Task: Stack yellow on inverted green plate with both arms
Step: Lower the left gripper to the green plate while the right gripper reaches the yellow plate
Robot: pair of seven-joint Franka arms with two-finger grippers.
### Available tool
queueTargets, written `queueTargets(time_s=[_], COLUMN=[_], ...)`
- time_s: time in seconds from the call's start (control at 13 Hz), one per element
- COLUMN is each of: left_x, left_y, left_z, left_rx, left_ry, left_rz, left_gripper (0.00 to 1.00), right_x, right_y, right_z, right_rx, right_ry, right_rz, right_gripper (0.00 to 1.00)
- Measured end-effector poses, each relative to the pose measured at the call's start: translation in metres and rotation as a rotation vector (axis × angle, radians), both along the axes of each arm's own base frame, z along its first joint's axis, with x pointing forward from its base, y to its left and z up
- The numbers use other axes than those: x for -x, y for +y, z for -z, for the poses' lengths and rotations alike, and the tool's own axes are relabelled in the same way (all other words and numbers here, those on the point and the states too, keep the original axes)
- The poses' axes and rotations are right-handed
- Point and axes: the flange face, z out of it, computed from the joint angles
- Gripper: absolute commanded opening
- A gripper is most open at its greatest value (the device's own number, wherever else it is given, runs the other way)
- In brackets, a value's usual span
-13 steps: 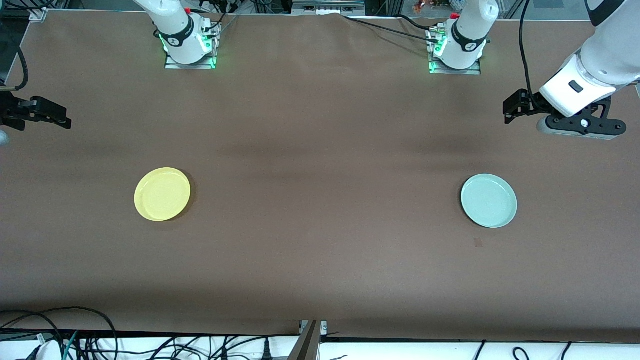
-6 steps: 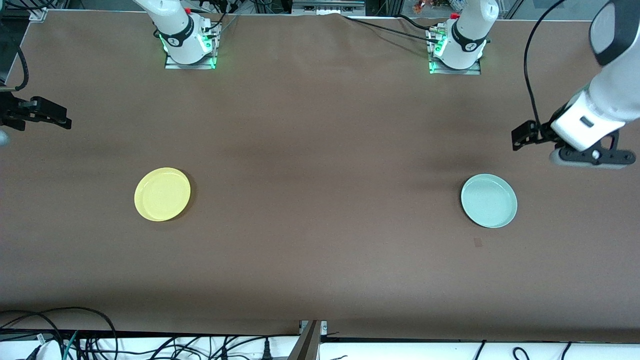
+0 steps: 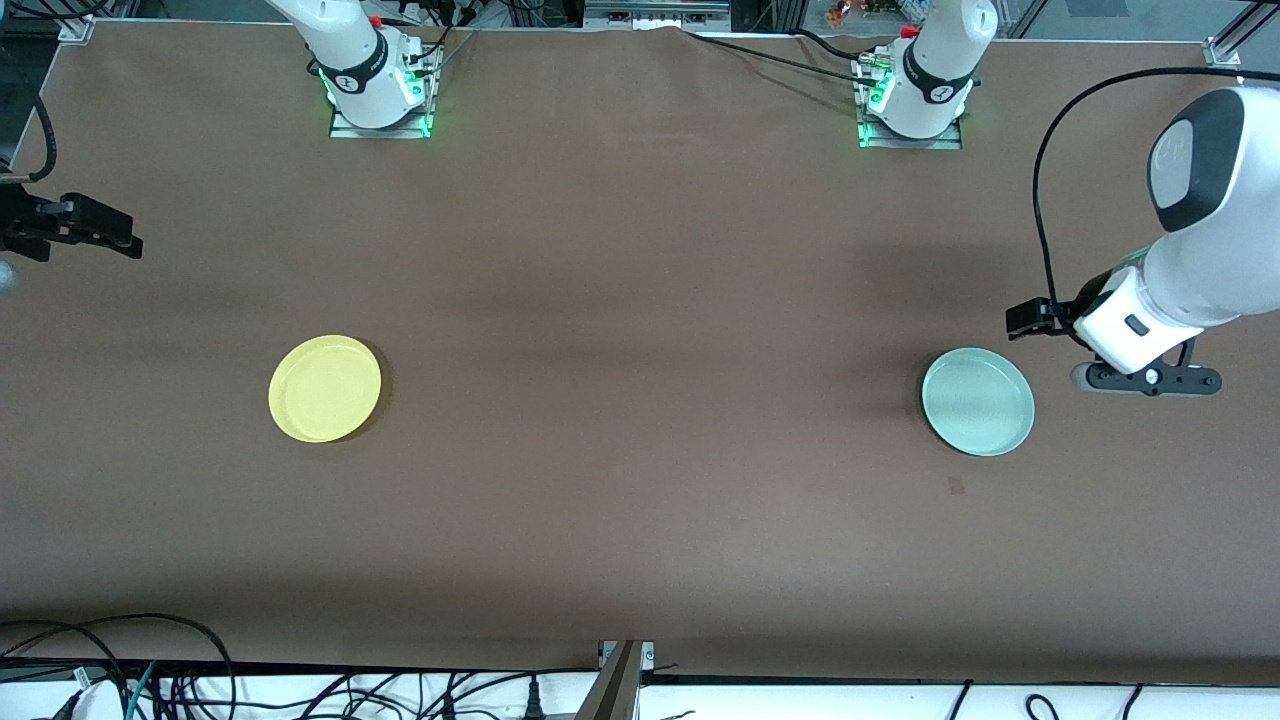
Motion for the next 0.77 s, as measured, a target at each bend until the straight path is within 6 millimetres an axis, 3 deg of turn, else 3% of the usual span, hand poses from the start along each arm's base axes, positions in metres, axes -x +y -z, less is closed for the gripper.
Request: queueTargets(time_s=[0.38,0.62,0.77], left_x=[-0.015,-0.01,0.0], left_y=[0.072,0.08,0.087], left_z=[0.088,0.132,0.168], left_rx=[0.007,-0.012,-0.021], left_ry=[0.094,0.075,0.022], left_rz=[-0.103,-0.098,-0.095], left_gripper=[1.0,1.0,1.0], right_x=[-0.001,-0.003,-0.009], right_y=[-0.004,-0.009,-0.009], right_z=[0.002,0.011,0.03], right_rx=[-0.025,-0.028,-0.028], right_ry=[0.002,0.019,0.052], right_rz=[0.012,0.024,0.025], right_gripper=[1.0,1.0,1.0])
